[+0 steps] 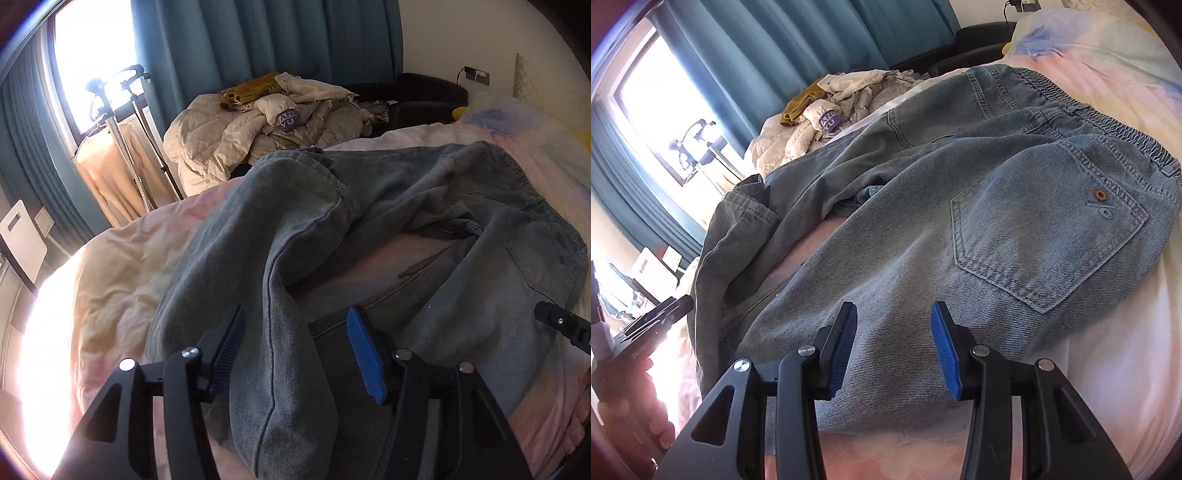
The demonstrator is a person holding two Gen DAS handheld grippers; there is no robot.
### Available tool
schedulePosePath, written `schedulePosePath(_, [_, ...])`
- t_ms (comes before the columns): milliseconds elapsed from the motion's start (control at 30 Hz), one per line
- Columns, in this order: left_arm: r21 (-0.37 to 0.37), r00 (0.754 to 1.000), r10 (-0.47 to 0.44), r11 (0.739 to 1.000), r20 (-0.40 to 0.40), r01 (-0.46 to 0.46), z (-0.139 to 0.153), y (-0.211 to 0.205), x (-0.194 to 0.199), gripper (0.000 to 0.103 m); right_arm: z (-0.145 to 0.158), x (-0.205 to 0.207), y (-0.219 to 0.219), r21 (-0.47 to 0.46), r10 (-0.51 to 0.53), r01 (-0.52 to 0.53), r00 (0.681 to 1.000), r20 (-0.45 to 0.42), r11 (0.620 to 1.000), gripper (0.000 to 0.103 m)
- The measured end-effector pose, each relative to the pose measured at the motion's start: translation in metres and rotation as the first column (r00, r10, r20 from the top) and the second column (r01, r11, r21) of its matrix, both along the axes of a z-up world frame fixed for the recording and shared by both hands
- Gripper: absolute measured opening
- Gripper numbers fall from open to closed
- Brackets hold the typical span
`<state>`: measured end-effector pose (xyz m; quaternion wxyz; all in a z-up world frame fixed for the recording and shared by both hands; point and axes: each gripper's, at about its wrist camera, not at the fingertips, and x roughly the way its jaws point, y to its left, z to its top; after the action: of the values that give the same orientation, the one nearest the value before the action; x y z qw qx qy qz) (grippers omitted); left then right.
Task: Fold clothes
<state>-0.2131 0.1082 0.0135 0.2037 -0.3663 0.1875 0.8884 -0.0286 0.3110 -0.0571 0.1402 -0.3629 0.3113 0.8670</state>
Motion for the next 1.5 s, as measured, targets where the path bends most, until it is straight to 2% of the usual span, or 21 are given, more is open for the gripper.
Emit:
schedulePosePath(33, [-0.014, 1.000, -0.008, 1.000, 0.000, 0.008, -0.002, 0.005, -0.003, 0.064, -0.002, -0.001, 0.001, -0.012, 0.001, -0.001, 1.000, 0.002, 1.000, 0.042])
schedulePosePath(67, [-0.028, 1.000, -0.015, 0.999, 0.005, 0.016, -0.004, 0.009, -0.007, 0.079, -0.004, -0.002, 0.002, -0.025, 0.002, -0.002, 1.000, 0.003, 1.000, 0.042])
schedulePosePath(100, [-0.046, 1.000, -0.019, 0.999, 0.011, 0.020, -0.007, 0.013, -0.012, 0.088, -0.006, -0.002, 0.002, -0.039, 0.003, -0.003, 1.000, 0.005, 0.999, 0.042])
schedulePosePath(200, [-0.105, 0.999, -0.021, 0.994, 0.032, 0.025, -0.018, 0.026, -0.028, 0.089, -0.011, -0.005, 0.005, -0.076, 0.004, -0.003, 1.000, 0.012, 0.997, 0.042])
schedulePosePath(267, [-0.123, 0.998, 0.011, 0.992, 0.063, -0.003, -0.025, 0.031, -0.045, 0.089, -0.014, -0.006, 0.006, -0.088, 0.003, -0.002, 1.000, 0.015, 0.996, 0.042])
schedulePosePath(433, [-0.160, 0.992, 0.107, 0.982, 0.068, -0.095, -0.038, 0.039, -0.079, 0.089, -0.020, -0.010, 0.008, -0.100, 0.001, 0.001, 1.000, 0.023, 0.995, 0.042])
schedulePosePath(500, [-0.143, 0.990, 0.122, 0.984, 0.076, -0.111, -0.039, 0.035, -0.080, 0.087, -0.023, -0.011, 0.009, -0.103, 0.000, 0.003, 1.000, 0.028, 0.995, 0.042])
schedulePosePath(533, [-0.130, 0.989, 0.128, 0.985, 0.080, -0.117, -0.038, 0.032, -0.080, 0.083, -0.024, -0.011, 0.009, -0.102, 0.000, 0.003, 1.000, 0.030, 0.995, 0.042])
schedulePosePath(567, [-0.118, 0.987, 0.134, 0.985, 0.083, -0.124, -0.038, 0.029, -0.080, 0.065, -0.024, -0.011, 0.009, -0.102, -0.001, 0.004, 1.000, 0.030, 0.995, 0.042])
schedulePosePath(600, [-0.105, 0.986, 0.140, 0.986, 0.087, -0.131, -0.038, 0.026, -0.079, 0.041, -0.024, -0.011, 0.009, -0.103, -0.002, 0.005, 1.000, 0.030, 0.995, 0.042])
schedulePosePath(633, [-0.093, 0.985, 0.146, 0.986, 0.090, -0.138, -0.038, 0.023, -0.079, 0.033, -0.024, -0.011, 0.009, -0.102, -0.005, 0.008, 1.000, 0.028, 0.995, 0.042])
schedulePosePath(700, [-0.048, 0.982, 0.166, 0.986, 0.089, -0.162, -0.033, 0.013, -0.077, 0.011, -0.024, -0.011, 0.009, -0.097, -0.013, 0.016, 1.000, 0.025, 0.995, 0.042])
schedulePosePath(800, [0.077, 0.973, 0.221, 0.971, 0.068, -0.226, -0.008, -0.013, -0.069, 0.007, -0.023, -0.010, 0.010, -0.088, -0.018, 0.020, 0.999, 0.026, 0.996, 0.042])
schedulePosePath(867, [0.150, 0.957, 0.280, 0.946, 0.077, -0.288, 0.003, -0.044, -0.058, 0.007, -0.022, -0.009, 0.010, -0.079, -0.020, 0.022, 0.999, 0.028, 0.997, 0.042])
schedulePosePath(967, [0.255, 0.923, 0.370, 0.888, 0.102, -0.384, 0.019, -0.093, -0.039, 0.007, -0.020, -0.008, 0.010, -0.062, -0.027, 0.028, 0.999, 0.027, 0.998, 0.042])
schedulePosePath(1067, [0.352, 0.881, 0.452, 0.809, 0.138, -0.470, 0.034, -0.142, -0.021, 0.007, -0.018, -0.007, 0.010, -0.054, -0.029, 0.030, 0.999, 0.028, 0.998, 0.042])
schedulePosePath(1167, [0.441, 0.831, 0.526, 0.711, 0.182, -0.547, 0.049, -0.191, -0.003, 0.007, -0.017, -0.005, 0.009, -0.048, -0.030, 0.031, 0.999, 0.030, 0.998, 0.042])
schedulePosePath(1300, [0.421, 0.741, 0.604, 0.614, 0.293, -0.667, 0.019, -0.239, 0.018, 0.007, -0.015, -0.002, 0.008, -0.037, -0.032, 0.034, 0.999, 0.032, 0.999, 0.042])
schedulePosePath(1433, [0.373, 0.631, 0.664, 0.510, 0.401, -0.775, -0.015, -0.285, 0.038, 0.007, -0.014, -0.001, 0.004, -0.028, -0.027, 0.028, 0.999, 0.037, 0.999, 0.042])
schedulePosePath(1467, [0.347, 0.627, 0.667, 0.523, 0.402, -0.778, -0.019, -0.289, 0.042, 0.007, -0.014, -0.001, 0.003, -0.026, -0.023, 0.024, 0.999, 0.040, 0.999, 0.042])
schedulePosePath(1500, [0.314, 0.636, 0.665, 0.553, 0.392, -0.772, -0.021, -0.289, 0.047, 0.007, -0.014, -0.001, 0.003, -0.024, -0.020, 0.021, 0.999, 0.043, 0.999, 0.042])
